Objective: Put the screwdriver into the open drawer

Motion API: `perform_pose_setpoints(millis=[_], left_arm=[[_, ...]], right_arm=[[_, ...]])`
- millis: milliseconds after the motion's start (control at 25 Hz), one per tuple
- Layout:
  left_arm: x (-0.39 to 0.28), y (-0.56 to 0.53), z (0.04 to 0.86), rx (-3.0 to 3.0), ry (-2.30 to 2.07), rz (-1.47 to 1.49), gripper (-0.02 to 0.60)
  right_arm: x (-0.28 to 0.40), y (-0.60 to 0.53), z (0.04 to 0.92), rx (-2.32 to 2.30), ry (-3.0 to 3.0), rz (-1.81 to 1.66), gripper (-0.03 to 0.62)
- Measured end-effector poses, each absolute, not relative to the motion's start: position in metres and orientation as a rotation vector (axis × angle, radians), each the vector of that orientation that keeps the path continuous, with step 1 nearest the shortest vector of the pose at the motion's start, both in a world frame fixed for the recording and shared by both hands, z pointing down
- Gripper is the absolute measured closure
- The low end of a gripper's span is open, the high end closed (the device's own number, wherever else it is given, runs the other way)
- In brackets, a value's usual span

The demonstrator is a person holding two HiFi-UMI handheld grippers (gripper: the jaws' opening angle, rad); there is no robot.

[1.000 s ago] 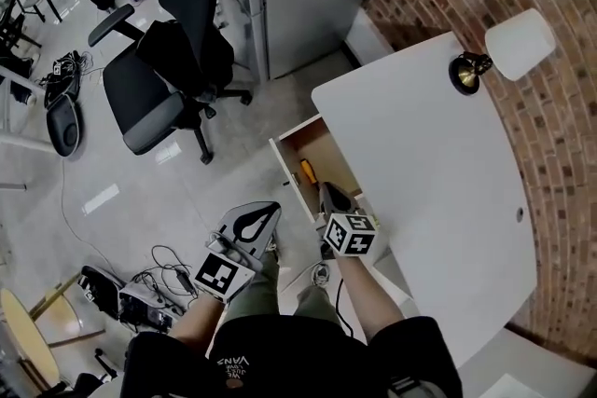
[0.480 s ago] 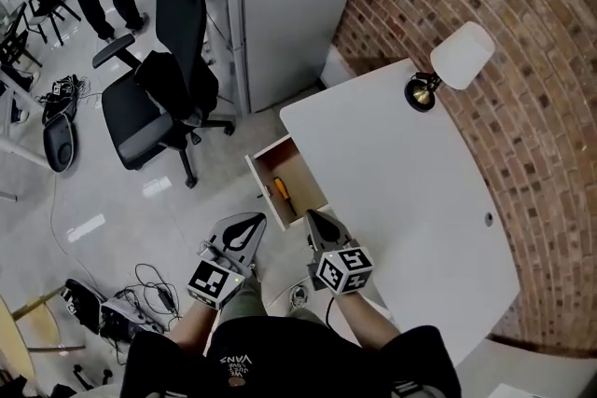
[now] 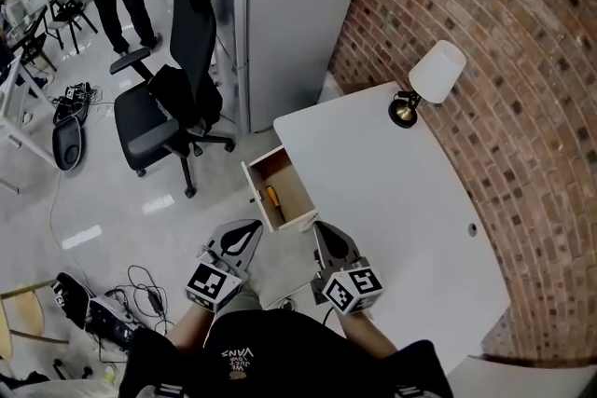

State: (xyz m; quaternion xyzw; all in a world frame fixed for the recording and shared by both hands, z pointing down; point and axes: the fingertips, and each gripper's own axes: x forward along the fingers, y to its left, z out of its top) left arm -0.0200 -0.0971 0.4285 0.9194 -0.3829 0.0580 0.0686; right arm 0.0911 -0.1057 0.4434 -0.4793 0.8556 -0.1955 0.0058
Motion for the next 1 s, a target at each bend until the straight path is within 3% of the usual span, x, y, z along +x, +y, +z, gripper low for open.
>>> perform_pose_setpoints(millis=[1000], left_arm=[[0.025, 0.003, 0.396, 2.801, -1.317, 0.122, 0.575]], right_arm=[[0.183, 0.01, 0.405, -1.445, 2.651, -0.497, 0.594]])
